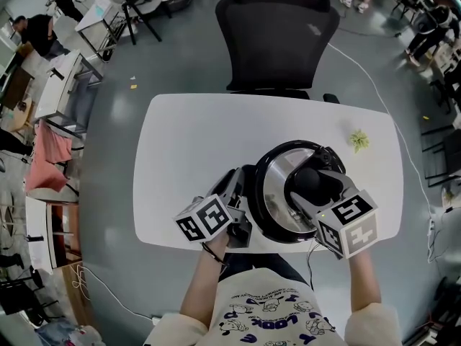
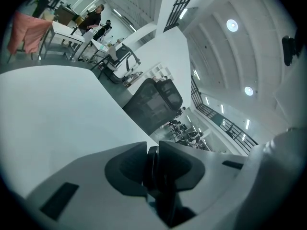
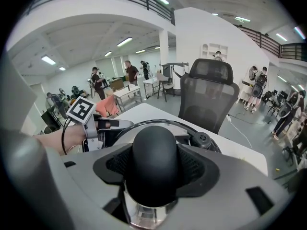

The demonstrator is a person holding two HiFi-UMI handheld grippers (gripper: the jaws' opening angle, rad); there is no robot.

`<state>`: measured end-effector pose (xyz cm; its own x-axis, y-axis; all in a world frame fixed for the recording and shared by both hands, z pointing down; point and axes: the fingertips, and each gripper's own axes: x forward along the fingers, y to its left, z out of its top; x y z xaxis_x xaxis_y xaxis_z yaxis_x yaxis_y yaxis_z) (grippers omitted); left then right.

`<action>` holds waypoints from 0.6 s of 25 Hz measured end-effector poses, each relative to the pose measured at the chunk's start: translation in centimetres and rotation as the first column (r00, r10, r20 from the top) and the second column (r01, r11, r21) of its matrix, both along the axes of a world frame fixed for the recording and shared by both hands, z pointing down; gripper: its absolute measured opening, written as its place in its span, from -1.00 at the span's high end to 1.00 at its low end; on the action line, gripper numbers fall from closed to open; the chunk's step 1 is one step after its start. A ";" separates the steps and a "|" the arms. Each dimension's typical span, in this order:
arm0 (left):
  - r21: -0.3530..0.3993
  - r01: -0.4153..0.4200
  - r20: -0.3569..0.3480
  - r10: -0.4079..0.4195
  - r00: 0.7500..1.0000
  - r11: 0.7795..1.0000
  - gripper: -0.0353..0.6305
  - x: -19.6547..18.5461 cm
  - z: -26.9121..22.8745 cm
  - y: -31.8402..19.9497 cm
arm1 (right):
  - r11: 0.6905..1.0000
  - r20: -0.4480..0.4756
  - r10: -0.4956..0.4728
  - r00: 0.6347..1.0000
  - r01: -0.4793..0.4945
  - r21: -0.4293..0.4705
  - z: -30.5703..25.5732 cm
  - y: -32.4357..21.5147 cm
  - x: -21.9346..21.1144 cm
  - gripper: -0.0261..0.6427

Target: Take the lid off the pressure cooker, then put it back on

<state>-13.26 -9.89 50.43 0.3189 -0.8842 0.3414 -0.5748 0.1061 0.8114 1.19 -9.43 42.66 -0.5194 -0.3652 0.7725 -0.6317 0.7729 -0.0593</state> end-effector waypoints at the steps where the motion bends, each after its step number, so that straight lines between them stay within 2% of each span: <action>1: -0.004 0.005 0.003 -0.005 1.000 1.000 0.64 -0.1 0.1 0.1 | 1.000 -0.001 0.004 1.000 -0.004 -0.001 0.0 0.2 0.0 0.04; 15: -0.010 0.034 0.012 -0.034 0.999 0.999 0.65 -0.2 0.3 -0.1 | 1.000 -0.008 -0.009 1.000 0.010 0.012 0.4 0.0 -0.2 0.04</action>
<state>-13.50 -10.02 50.77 0.2846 -0.8907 0.3544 -0.5806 0.1340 0.8031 0.95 -9.41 43.02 -0.5171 -0.3695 0.7721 -0.6248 0.7795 -0.0455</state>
